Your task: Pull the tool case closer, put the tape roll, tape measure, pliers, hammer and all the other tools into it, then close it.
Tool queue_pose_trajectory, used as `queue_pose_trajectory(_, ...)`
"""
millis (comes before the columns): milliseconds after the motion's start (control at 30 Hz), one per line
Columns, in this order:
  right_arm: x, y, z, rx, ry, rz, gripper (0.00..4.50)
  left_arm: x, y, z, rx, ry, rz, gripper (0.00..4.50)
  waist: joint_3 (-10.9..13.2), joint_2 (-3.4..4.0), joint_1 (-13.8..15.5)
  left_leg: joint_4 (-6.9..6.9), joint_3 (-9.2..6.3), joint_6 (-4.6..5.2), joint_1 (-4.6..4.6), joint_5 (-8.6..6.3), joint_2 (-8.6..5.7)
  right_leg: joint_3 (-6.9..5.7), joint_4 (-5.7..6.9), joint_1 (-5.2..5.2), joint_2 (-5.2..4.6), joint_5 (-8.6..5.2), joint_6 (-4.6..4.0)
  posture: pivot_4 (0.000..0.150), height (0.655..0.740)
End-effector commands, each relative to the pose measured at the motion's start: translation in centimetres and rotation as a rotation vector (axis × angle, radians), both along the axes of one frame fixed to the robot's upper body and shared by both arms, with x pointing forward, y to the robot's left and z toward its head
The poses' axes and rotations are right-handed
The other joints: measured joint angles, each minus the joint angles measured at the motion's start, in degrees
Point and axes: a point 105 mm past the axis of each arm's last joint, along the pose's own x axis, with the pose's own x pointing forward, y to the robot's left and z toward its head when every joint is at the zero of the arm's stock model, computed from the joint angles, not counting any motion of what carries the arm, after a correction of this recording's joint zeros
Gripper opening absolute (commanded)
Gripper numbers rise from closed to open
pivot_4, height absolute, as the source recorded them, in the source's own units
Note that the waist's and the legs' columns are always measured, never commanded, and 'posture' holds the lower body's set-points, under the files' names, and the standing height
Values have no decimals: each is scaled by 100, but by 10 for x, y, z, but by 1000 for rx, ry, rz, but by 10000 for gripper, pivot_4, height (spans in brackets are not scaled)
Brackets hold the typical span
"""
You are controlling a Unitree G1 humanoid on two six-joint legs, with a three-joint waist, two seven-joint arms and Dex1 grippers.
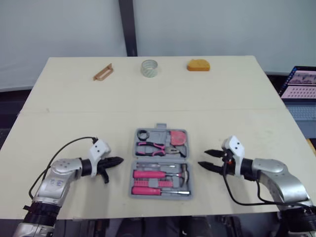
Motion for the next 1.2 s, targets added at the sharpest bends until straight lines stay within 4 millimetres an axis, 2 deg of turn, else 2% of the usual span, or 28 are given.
queue_pose_trajectory(33,4,6,1,-11,-28,6,10114,2,-8,0,3,-12,-17,0,0,0,-7,0,0,0,0,0,0,0,0,0,0,0,0,1500,7400)
queue_pose_trajectory(100,4,10,-2,-12,-20,16,247,5,-14,2,-10,-20,-25,0,0,0,-3,0,0,0,0,0,0,0,0,0,0,0,0,1500,7400)
queue_pose_trajectory(467,9,26,-15,-25,-12,24,247,10,-39,2,-41,-15,-66,0,0,0,-7,0,0,0,0,0,0,0,0,0,0,0,0,1500,7400)
queue_pose_trajectory(800,10,36,-15,-5,-5,47,247,8,-47,0,-44,-6,-84,0,0,0,8,2,-1,0,-1,0,0,0,0,0,0,0,1,1500,7400)
queue_pose_trajectory(1200,3,47,-19,19,25,73,247,-10,-65,5,-80,27,-123,0,0,0,-2,1,-2,0,-1,0,0,0,-1,0,0,0,1,1500,7400)
